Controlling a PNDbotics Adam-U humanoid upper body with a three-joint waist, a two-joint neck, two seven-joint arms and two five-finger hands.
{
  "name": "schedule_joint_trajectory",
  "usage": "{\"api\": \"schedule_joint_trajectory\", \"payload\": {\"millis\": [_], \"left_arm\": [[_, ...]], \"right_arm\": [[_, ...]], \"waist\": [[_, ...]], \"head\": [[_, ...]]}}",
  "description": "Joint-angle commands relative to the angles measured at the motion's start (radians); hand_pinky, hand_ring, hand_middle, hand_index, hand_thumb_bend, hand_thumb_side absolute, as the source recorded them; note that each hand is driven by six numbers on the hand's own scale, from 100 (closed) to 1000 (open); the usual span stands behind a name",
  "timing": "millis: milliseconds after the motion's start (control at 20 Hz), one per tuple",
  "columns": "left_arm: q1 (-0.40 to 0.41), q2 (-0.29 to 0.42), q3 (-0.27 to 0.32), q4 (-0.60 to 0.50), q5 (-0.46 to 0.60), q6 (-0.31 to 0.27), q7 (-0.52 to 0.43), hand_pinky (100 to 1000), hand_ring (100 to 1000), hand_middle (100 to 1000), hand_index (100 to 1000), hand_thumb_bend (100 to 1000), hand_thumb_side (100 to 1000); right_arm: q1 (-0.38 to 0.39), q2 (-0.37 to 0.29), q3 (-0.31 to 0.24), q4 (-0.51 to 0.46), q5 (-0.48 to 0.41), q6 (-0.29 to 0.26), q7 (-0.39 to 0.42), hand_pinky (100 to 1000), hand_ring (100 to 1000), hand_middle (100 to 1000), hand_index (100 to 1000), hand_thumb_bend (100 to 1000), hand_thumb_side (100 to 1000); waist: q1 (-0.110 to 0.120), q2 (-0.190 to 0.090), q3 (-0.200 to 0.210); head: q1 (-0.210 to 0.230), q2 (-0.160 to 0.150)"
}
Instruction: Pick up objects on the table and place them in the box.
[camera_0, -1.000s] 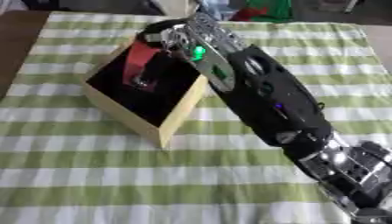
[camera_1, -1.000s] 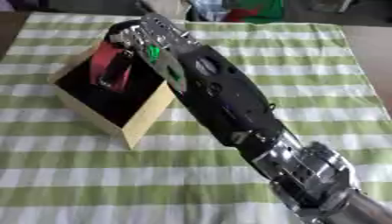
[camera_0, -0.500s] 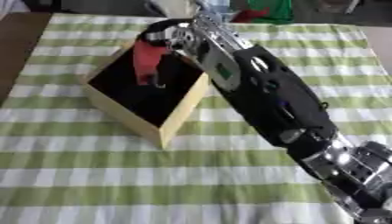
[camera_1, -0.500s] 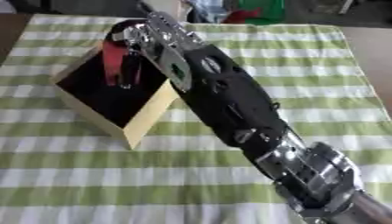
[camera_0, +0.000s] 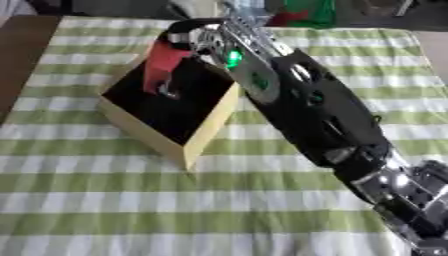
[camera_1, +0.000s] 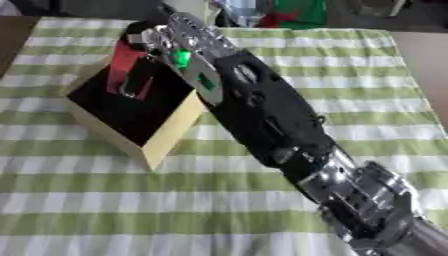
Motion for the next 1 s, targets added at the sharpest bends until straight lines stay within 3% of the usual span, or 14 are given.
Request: {"api": "schedule_joint_trajectory", "payload": {"millis": [50,450,550,800,950,1000], "left_arm": [[-0.004,0.011,0.009,-0.017,-0.009,-0.001,-0.003,1000,492,442,618,267,100],[-0.003,0.01,0.009,-0.017,-0.009,0.001,-0.002,1000,491,441,618,265,100],[-0.004,0.01,0.01,-0.017,-0.01,0.002,-0.002,1000,491,441,618,265,100],[-0.003,0.009,0.01,-0.017,-0.009,0.002,-0.002,1000,491,441,617,264,100],[-0.003,0.01,0.011,-0.017,-0.008,0.002,-0.002,1000,491,441,617,260,100],[-0.003,0.009,0.01,-0.017,-0.008,0.003,-0.002,1000,491,441,617,260,100]], "right_arm": [[-0.016,-0.015,-0.011,-0.009,0.04,-0.041,-0.009,1000,1000,1000,1000,335,541],[-0.009,-0.014,-0.022,0.012,0.061,-0.088,-0.01,1000,1000,1000,1000,357,548],[-0.007,-0.017,-0.02,0.014,0.062,-0.098,-0.002,1000,1000,1000,1000,390,405],[-0.002,-0.019,-0.031,0.009,0.042,-0.09,0.0,1000,1000,975,1000,278,423],[-0.003,-0.03,-0.045,-0.034,0.011,-0.072,-0.01,997,1000,953,1000,116,335],[-0.004,-0.038,-0.048,-0.056,-0.005,-0.063,-0.011,997,1000,953,1000,116,335]], "waist": [[0.007,-0.023,0.001],[0.007,-0.022,0.0],[0.007,-0.022,-0.001],[0.009,-0.021,0.0],[0.01,-0.021,-0.002],[0.009,-0.021,-0.003]], "head": [[0.003,-0.004],[0.003,-0.004],[0.003,-0.004],[0.004,-0.004],[0.006,-0.003],[0.007,-0.003]]}}
